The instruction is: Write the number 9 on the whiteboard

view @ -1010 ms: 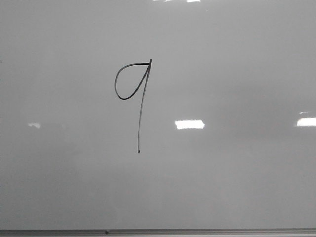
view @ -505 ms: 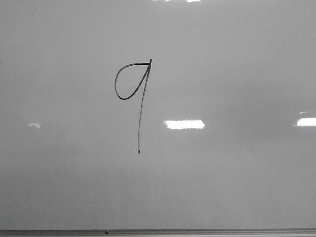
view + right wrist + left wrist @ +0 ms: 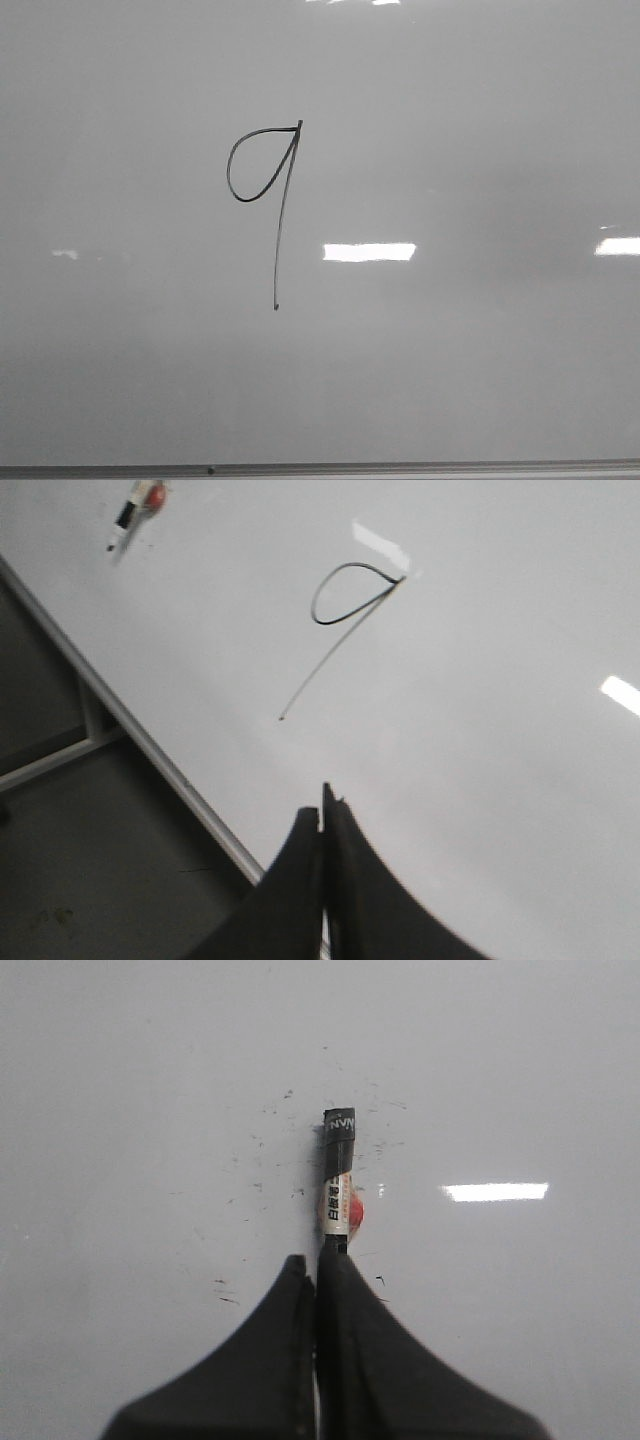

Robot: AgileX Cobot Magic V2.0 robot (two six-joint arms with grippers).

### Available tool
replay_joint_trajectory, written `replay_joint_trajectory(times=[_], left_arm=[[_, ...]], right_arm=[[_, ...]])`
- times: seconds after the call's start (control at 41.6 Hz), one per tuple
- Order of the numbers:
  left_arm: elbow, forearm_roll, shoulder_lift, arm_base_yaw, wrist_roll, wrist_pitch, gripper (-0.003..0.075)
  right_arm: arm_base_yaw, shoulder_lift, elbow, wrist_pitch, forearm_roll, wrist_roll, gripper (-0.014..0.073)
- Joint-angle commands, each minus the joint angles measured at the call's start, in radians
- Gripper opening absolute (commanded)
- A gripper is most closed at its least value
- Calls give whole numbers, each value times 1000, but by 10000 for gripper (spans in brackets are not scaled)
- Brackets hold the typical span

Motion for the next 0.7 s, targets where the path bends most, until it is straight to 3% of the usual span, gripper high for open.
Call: replay_joint_trajectory(times=[0.0, 0.288, 0.505, 0.673], left_arm=[[5, -8, -19, -1, -9, -86, -19], [5, -8, -19, -1, -9, -86, -19], [5, -8, -19, -1, -9, -86, -19], [5, -8, -19, -1, -9, -86, -19]], right_arm=[[-7, -29, -17, -129, -88, 171, -69], [-123, -227, 149, -355, -392, 648, -69], [-242, -370, 290, -376, -676, 935, -69], [-248, -444, 386, -394, -773, 1035, -69]])
